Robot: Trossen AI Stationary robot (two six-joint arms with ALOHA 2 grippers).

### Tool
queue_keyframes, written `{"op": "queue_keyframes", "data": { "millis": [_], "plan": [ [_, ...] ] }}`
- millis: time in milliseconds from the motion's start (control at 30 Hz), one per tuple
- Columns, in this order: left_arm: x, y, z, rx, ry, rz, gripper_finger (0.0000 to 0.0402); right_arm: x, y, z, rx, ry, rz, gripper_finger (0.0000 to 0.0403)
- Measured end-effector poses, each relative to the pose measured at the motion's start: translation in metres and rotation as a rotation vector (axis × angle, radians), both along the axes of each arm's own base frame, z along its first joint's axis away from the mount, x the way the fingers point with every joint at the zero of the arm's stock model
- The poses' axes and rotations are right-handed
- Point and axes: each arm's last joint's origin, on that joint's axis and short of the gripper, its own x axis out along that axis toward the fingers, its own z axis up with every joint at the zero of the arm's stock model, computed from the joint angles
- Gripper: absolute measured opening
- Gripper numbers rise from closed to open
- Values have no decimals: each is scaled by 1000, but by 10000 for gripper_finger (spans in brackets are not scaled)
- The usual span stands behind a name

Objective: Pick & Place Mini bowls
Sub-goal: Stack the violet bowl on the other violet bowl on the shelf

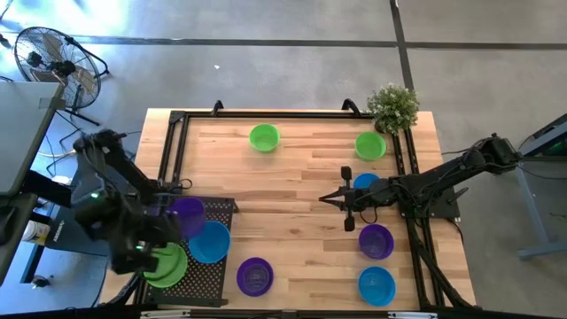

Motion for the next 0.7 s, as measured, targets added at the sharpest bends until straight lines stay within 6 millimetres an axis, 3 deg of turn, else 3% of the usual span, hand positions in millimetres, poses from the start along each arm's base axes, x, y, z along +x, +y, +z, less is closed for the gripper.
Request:
{"op": "queue_keyframes", "data": {
  "millis": [167, 433, 700],
  "plan": [
    [-17, 11, -18, -8, 33, 46, 0, 0, 0, 0, 0, 0, 0, 0],
    [-27, 25, -46, 2, 137, 104, 0, 0, 0, 0, -3, 0, -1, 0],
    [-27, 24, -51, -1, 166, 121, 0, 0, 0, 0, -4, 0, -2, 0]
  ]
}}
